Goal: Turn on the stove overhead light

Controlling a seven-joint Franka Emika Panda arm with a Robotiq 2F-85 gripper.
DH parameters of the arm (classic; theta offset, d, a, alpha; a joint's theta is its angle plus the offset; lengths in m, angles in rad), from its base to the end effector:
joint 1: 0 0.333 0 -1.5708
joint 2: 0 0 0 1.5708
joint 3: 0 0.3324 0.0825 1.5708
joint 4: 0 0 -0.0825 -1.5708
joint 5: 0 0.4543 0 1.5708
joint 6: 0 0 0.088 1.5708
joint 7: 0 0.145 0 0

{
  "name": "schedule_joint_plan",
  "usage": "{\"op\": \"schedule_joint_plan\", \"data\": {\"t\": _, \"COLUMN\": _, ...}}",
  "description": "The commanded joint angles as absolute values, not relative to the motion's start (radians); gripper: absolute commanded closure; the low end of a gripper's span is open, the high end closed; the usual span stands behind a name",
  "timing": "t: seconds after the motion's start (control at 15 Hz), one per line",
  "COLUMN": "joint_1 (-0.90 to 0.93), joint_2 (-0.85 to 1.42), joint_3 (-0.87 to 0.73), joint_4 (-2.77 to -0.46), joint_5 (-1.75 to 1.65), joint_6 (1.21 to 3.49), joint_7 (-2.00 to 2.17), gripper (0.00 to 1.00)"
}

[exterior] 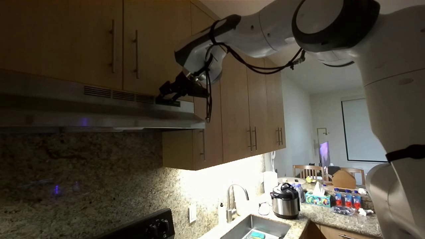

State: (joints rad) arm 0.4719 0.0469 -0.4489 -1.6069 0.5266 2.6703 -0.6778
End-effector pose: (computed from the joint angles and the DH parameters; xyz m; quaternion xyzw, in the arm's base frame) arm 0.7251 0.0183 0.7059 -0.8412 -0.1588 -0.5150 0.0447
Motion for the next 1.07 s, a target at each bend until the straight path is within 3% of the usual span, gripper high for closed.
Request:
{"op": "schedule_joint_plan", "data": {"t": 0.0, "joint_1": 0.466, "joint_2": 0.052, "joint_3": -0.456, "joint_4": -1.593, "joint_5": 0.537, "joint_6": 2.645, "joint_7": -0.678, "gripper": 0.0}}
{"op": "schedule_joint_plan", "data": {"t": 1.0, "joint_1": 0.479, "joint_2": 0.061, "joint_3": -0.44, "joint_4": -1.591, "joint_5": 0.562, "joint_6": 2.573, "joint_7": -0.697, "gripper": 0.0}}
